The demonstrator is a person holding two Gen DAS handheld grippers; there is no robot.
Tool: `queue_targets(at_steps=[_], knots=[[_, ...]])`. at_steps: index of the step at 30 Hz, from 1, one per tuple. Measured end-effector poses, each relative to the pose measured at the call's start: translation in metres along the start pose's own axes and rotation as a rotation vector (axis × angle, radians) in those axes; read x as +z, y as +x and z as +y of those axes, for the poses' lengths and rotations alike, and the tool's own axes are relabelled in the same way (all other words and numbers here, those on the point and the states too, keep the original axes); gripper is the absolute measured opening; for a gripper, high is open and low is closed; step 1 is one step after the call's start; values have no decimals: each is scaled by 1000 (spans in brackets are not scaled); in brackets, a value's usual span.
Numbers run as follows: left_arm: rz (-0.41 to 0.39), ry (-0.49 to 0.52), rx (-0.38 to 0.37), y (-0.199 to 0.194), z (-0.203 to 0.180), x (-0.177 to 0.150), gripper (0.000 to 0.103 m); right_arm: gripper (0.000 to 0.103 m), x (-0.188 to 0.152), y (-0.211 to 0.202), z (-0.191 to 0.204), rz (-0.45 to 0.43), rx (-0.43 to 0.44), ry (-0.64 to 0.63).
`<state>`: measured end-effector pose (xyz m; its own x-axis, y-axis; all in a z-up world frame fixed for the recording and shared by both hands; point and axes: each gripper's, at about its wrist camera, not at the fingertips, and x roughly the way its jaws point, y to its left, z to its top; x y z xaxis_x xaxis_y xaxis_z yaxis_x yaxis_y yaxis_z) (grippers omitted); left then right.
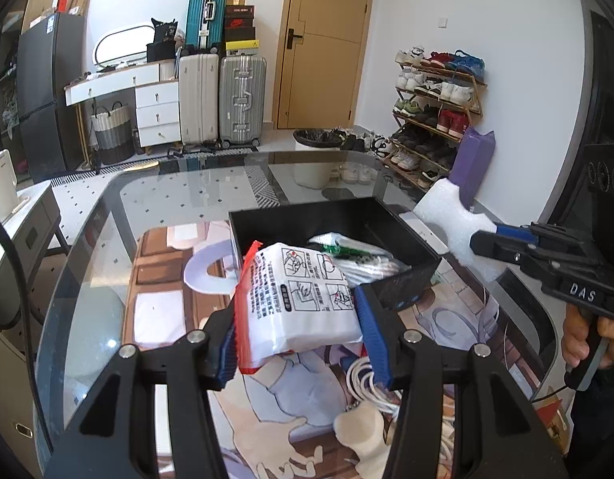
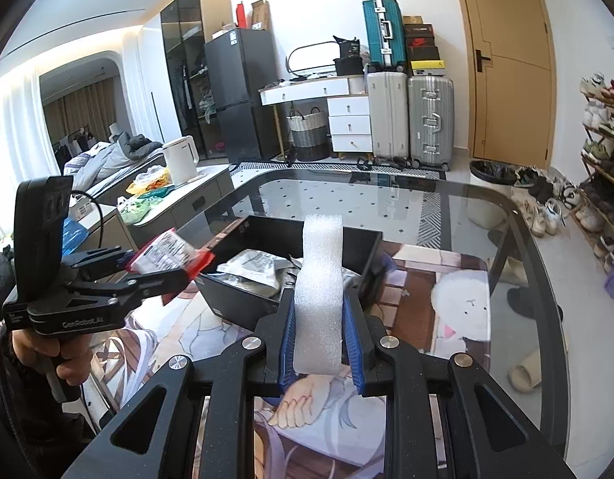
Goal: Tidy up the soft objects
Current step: 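Lift both held items and carry them over the black box, then lower both items into the black box and open both tools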
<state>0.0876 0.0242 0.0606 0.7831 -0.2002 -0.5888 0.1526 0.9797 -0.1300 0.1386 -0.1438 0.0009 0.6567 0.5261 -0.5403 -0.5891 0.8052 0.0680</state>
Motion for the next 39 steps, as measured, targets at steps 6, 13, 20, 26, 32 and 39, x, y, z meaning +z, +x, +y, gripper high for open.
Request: queue_targets(at_steps=[6, 13, 20, 26, 32, 39], knots=[[-21, -2, -18, 5, 0, 12, 52, 23, 14, 11, 7, 14, -6, -26], [-20, 4, -24, 23, 2, 23, 52, 23, 27, 30, 3, 35, -25, -37], [-6, -2, -19, 44, 6, 32, 52, 23, 32, 55, 4, 70, -35, -59], [12, -5, -15, 60, 7, 33, 52, 23, 34, 75, 2, 91, -51, -66], [29, 17, -3, 73, 4, 38, 52, 23, 34, 93, -2, 114, -66, -78], [62, 31, 0, 88, 1, 39, 52, 23, 34, 109, -2, 133, -147, -139]])
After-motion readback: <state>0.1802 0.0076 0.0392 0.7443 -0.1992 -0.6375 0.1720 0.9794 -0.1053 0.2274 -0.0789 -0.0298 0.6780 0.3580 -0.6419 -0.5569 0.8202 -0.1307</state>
